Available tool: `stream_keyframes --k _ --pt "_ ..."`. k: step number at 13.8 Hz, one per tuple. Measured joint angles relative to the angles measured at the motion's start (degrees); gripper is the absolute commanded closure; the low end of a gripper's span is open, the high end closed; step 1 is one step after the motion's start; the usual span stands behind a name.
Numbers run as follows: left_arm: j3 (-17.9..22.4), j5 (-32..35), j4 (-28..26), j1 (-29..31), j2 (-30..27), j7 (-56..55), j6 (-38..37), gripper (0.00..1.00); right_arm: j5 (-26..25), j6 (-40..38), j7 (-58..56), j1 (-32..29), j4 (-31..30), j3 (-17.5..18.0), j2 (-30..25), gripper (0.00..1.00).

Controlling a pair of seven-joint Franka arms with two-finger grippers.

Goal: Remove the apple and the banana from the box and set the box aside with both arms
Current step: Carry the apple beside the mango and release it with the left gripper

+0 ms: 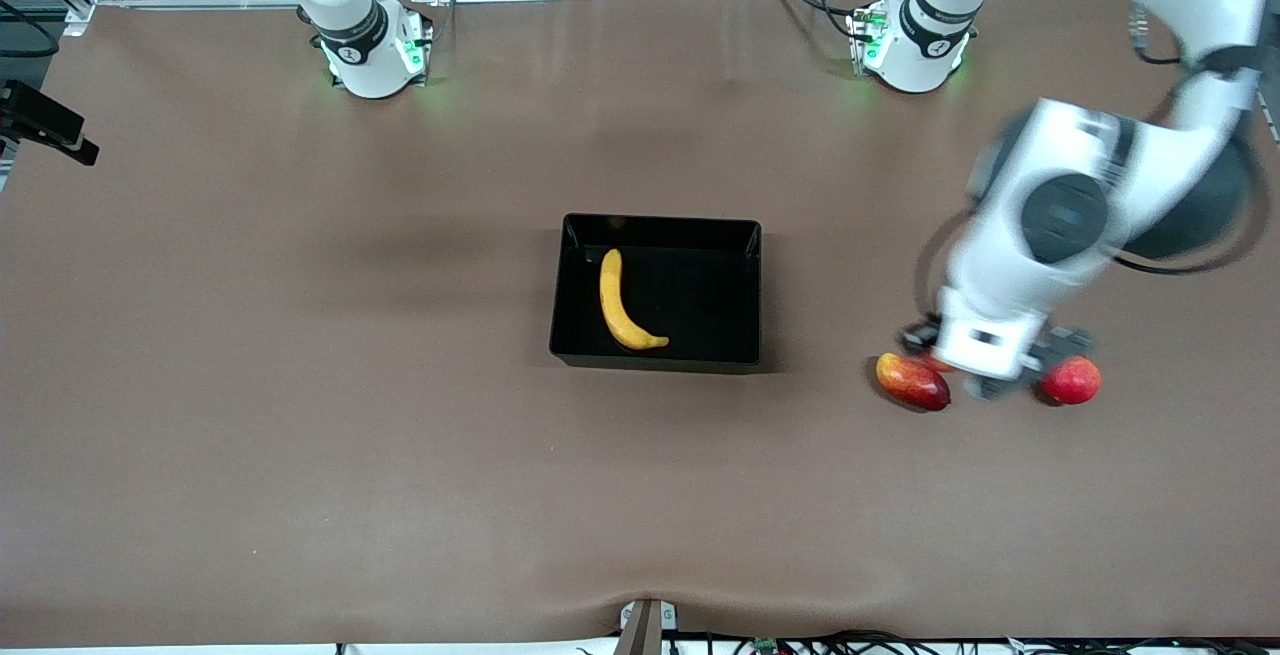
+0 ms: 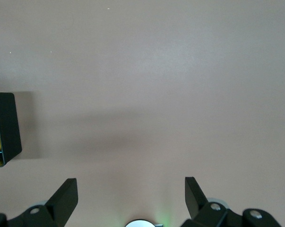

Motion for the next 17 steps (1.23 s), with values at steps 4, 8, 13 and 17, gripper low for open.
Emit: stream_keyframes --k 4,8,13,17 --pt "0.1 0.0 -1.2 10.8 7.7 11.0 7.5 1.00 0.0 0.0 0.0 0.0 0.1 0.0 0.0 0.00" --pt "0.1 0.9 -2.2 11.9 15.7 13.3 13.7 1.00 0.0 0.0 0.0 0.0 0.1 0.0 0.1 0.00" --pt "2.7 7.4 -7.2 11.9 17.5 13.3 24.9 0.90 0.0 0.0 0.0 0.0 0.1 0.0 0.1 0.00" --pt "2.8 8.3 -7.8 11.8 17.5 13.4 26.1 0.00 0.0 0.0 0.0 0.0 0.1 0.0 0.1 0.00"
